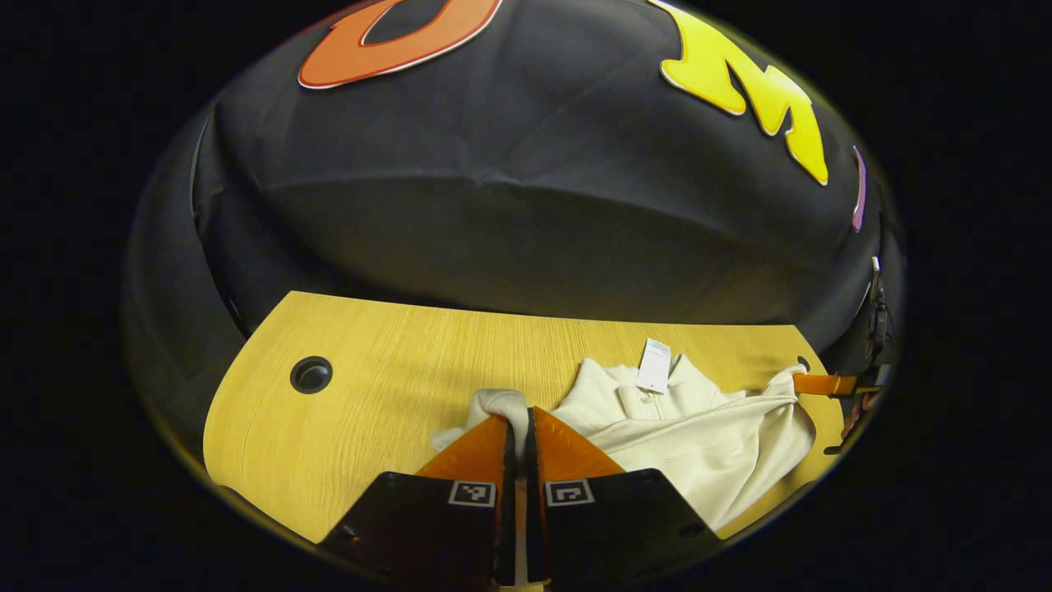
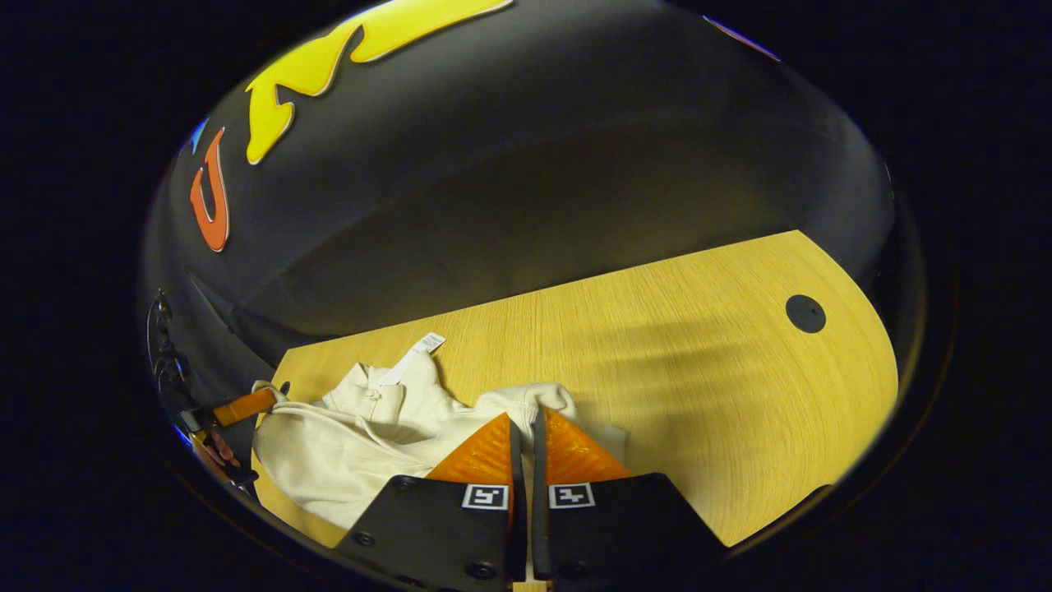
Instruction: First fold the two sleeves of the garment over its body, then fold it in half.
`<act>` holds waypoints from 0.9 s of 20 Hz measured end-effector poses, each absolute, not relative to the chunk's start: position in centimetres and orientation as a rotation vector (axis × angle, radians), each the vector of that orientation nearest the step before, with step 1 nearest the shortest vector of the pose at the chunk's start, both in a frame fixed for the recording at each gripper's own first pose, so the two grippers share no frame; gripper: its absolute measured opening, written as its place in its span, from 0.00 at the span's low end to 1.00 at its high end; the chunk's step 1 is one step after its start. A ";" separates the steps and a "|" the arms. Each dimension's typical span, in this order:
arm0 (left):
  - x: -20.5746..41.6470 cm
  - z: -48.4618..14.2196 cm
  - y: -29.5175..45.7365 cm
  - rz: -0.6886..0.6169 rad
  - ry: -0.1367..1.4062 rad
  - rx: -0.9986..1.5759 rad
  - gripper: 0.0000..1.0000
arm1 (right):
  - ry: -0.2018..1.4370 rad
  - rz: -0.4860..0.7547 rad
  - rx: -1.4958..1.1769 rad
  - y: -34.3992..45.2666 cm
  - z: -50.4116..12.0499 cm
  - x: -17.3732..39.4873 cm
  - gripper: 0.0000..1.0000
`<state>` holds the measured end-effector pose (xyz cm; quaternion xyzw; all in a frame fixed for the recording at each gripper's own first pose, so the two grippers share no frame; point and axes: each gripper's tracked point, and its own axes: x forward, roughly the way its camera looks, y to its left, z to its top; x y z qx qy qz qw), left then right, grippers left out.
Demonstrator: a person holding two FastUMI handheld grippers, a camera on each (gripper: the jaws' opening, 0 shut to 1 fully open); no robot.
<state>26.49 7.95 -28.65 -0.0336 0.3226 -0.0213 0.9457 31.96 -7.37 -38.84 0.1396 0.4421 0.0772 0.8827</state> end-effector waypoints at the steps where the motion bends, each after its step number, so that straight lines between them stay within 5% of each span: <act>1: 26.6 -28.4 7.8 -0.050 0.657 -0.056 0.09 | 0.907 0.154 0.282 -7.4 -39.0 32.2 0.08; 2: 26.6 -28.2 8.0 -0.057 0.647 -0.042 0.18 | 0.883 0.136 0.279 -7.8 -38.6 32.9 0.16; 3: 26.9 -27.6 8.2 -0.061 0.629 -0.027 0.16 | 0.857 0.111 0.287 -8.3 -38.1 33.7 0.19; 5: 27.6 -26.2 8.2 -0.064 0.591 0.014 0.51 | 0.840 0.096 0.279 -8.8 -37.6 33.7 0.22; 6: 27.8 -25.3 8.6 -0.057 0.564 0.028 0.59 | 0.842 0.095 0.263 -8.9 -37.5 33.4 0.22; 8: 28.6 -23.2 9.2 -0.035 0.487 0.024 0.98 | 0.827 0.094 0.252 -9.3 -37.0 33.2 0.27; 11: 27.9 -22.6 9.8 -0.015 0.478 0.010 0.98 | 0.798 0.066 0.207 -10.3 -35.9 32.5 0.41; 13: 27.3 -22.5 10.4 0.004 0.494 -0.027 0.98 | 0.761 0.040 0.197 -11.0 -34.5 32.6 0.75; 18: 23.0 -19.1 13.7 0.065 0.454 -0.113 0.99 | 0.711 0.014 0.195 -11.5 -30.3 30.7 0.87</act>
